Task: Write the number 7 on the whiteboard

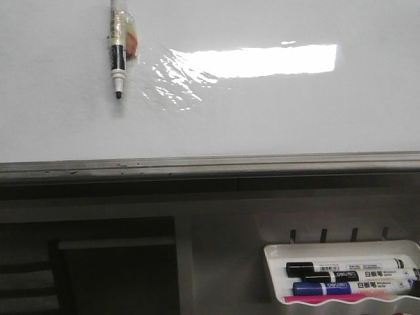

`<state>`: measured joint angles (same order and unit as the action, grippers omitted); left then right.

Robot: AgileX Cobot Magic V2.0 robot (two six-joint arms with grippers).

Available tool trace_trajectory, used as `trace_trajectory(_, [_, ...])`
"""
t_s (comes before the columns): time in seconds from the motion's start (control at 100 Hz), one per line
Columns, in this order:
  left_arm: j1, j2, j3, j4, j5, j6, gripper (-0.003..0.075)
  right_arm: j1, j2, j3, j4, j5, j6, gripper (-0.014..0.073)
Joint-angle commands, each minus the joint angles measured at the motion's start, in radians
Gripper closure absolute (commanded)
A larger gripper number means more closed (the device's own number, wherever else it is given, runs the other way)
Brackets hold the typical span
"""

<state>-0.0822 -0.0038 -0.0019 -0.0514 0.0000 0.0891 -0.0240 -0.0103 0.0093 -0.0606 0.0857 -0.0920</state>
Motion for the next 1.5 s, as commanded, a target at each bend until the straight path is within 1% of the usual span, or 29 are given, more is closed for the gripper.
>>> trace_trajectory(0.0, [0.001,-0.03,0.037,-0.01,-0.071,-0.011,0.0741,0.001,-0.021,0.032,-0.009,-0.073,-0.005,0.0657])
trace_trajectory(1.35, [0.001,-0.03,0.037,-0.01,-0.071,-0.011,0.0741,0.001,-0.021,0.032,-0.007,-0.086,-0.005,0.0657])
trace_trajectory(1.42, [0.001,-0.03,0.037,-0.014,-0.071,-0.013,0.0741,0.001,-0.021,0.032,0.013,-0.086,-0.005,0.0657])
trace_trajectory(1.49, [0.001,-0.03,0.037,-0.023,-0.071,-0.015,0.0741,0.001,-0.021,0.032,0.061,-0.086,-0.005,0.0657])
